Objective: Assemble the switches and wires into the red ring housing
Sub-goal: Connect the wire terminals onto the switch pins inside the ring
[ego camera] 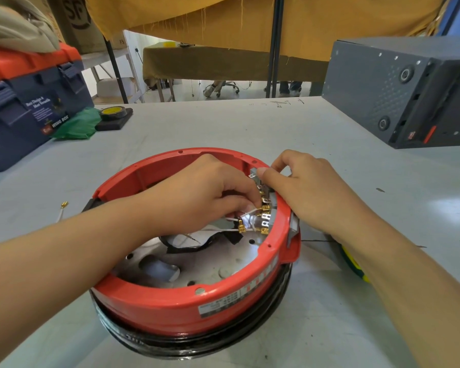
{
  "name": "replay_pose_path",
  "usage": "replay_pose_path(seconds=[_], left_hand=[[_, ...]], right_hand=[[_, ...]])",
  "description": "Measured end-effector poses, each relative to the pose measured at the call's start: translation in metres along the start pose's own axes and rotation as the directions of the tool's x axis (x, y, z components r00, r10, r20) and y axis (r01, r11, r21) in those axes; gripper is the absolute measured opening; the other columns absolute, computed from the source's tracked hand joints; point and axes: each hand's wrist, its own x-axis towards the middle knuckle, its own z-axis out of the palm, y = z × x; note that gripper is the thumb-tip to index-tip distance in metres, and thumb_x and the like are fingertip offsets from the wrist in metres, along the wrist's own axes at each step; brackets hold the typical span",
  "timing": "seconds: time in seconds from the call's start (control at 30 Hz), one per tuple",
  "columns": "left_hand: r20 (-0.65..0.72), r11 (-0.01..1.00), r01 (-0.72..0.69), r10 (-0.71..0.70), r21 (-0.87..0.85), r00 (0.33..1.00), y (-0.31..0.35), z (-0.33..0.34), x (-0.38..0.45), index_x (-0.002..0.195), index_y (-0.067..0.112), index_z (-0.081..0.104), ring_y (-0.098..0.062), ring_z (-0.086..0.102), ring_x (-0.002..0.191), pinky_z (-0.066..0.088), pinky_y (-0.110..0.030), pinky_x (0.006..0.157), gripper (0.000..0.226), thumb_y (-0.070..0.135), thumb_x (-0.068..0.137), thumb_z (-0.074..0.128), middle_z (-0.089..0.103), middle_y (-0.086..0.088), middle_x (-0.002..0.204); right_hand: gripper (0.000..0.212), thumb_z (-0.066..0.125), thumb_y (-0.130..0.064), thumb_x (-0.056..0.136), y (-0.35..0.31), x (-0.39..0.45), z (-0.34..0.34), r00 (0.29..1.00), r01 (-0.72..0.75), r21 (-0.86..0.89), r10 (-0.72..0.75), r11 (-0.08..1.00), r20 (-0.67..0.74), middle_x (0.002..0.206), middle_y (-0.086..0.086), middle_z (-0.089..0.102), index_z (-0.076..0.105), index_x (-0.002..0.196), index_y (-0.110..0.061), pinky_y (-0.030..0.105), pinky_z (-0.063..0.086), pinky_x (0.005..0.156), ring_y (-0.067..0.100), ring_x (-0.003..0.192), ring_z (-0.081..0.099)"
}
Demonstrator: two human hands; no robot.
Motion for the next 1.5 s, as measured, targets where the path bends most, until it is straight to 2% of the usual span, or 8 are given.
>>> replay_pose_path(seconds=[0.23, 0.33, 0.53, 0.63, 0.77, 1.0, 1.17, 1.5], left_hand=[[0.021, 0.997, 0.071, -0.070, -0.027, 0.997, 0.001, -0.002, 0.000, 0.089, 0.017, 0.074, -0.010, 0.066, 0.074, 0.048, -0.024, 0.068, 0.011, 0.011, 0.086, 0.065, 0.072, 0.005, 0.081], [0.037, 0.992, 0.114, -0.112, -0.048, 0.993, 0.003, -0.004, 0.000, 0.090, 0.019, 0.075, -0.007, 0.066, 0.076, 0.048, -0.023, 0.070, 0.013, 0.012, 0.086, 0.066, 0.073, 0.006, 0.083], [0.109, 0.965, 0.232, -0.219, -0.123, 0.970, 0.009, -0.011, -0.002, 0.095, 0.024, 0.069, -0.002, 0.063, 0.068, 0.046, -0.013, 0.064, 0.018, 0.010, 0.088, 0.060, 0.069, 0.010, 0.074], [0.167, 0.943, 0.266, -0.235, -0.199, 0.958, 0.011, -0.017, -0.004, 0.094, 0.023, 0.063, -0.005, 0.066, 0.072, 0.052, -0.022, 0.072, 0.020, 0.005, 0.087, 0.060, 0.069, 0.008, 0.076], [0.273, 0.964, 0.238, -0.198, -0.120, 0.941, 0.013, -0.026, -0.010, 0.094, 0.028, 0.068, -0.005, 0.067, 0.082, 0.052, -0.026, 0.080, 0.026, 0.005, 0.083, 0.064, 0.070, 0.010, 0.086], [0.137, 0.991, 0.129, -0.133, 0.035, 0.982, 0.015, -0.014, -0.014, 0.085, 0.023, 0.072, -0.001, 0.062, 0.077, 0.048, -0.018, 0.073, 0.008, 0.020, 0.078, 0.074, 0.068, 0.010, 0.083], [0.065, 0.991, 0.131, -0.130, -0.020, 0.989, 0.015, -0.016, -0.017, 0.083, 0.020, 0.075, -0.002, 0.064, 0.074, 0.049, -0.021, 0.070, 0.006, 0.018, 0.078, 0.075, 0.070, 0.011, 0.078], [0.115, 0.975, 0.221, -0.215, -0.035, 0.970, 0.015, -0.016, -0.008, 0.077, 0.022, 0.074, -0.003, 0.065, 0.066, 0.050, -0.024, 0.066, 0.004, 0.019, 0.076, 0.075, 0.071, 0.007, 0.071]], right_hand=[[0.035, 0.049, -0.053, 0.089, 0.000, 0.001, -0.004, 0.999, -0.034, -0.008, 0.034, 0.999, 0.039, 0.077, 0.000, 0.064, 0.059, 0.095, -0.020, 0.025, 0.046, 0.060, 0.012, 0.073, 0.061], [0.035, 0.049, -0.056, 0.087, 0.000, 0.000, -0.009, 0.991, -0.042, -0.056, 0.049, 0.998, 0.123, 0.078, -0.004, 0.062, 0.056, 0.101, -0.025, 0.023, 0.036, 0.052, 0.007, 0.071, 0.058], [0.030, 0.049, -0.046, 0.089, -0.003, -0.003, -0.013, 0.981, -0.029, 0.000, 0.029, 1.000, 0.192, 0.073, -0.003, 0.060, 0.055, 0.105, -0.022, 0.026, 0.038, 0.054, 0.010, 0.061, 0.053], [0.029, 0.049, -0.043, 0.089, -0.003, -0.002, -0.012, 0.982, -0.017, 0.024, 0.012, 1.000, 0.187, 0.069, -0.001, 0.060, 0.057, 0.105, -0.021, 0.027, 0.037, 0.055, 0.011, 0.058, 0.051], [0.032, 0.049, -0.049, 0.091, -0.002, -0.001, -0.012, 0.981, -0.028, 0.036, 0.021, 0.999, 0.192, 0.071, -0.003, 0.061, 0.056, 0.108, -0.023, 0.024, 0.038, 0.054, 0.008, 0.059, 0.054], [0.032, 0.049, -0.050, 0.090, -0.002, 0.000, -0.010, 0.983, -0.047, 0.049, 0.037, 0.998, 0.179, 0.066, -0.006, 0.061, 0.056, 0.108, -0.025, 0.021, 0.036, 0.052, 0.004, 0.055, 0.053], [0.029, 0.049, -0.048, 0.091, -0.001, 0.000, -0.010, 0.984, -0.051, 0.073, 0.037, 0.996, 0.173, 0.056, -0.005, 0.063, 0.057, 0.105, -0.024, 0.016, 0.040, 0.049, 0.002, 0.049, 0.056], [0.026, 0.049, -0.042, 0.092, -0.001, 0.000, -0.009, 0.987, -0.040, 0.112, 0.022, 0.993, 0.157, 0.048, -0.002, 0.063, 0.057, 0.102, -0.020, 0.005, 0.037, 0.043, -0.008, 0.042, 0.054]])
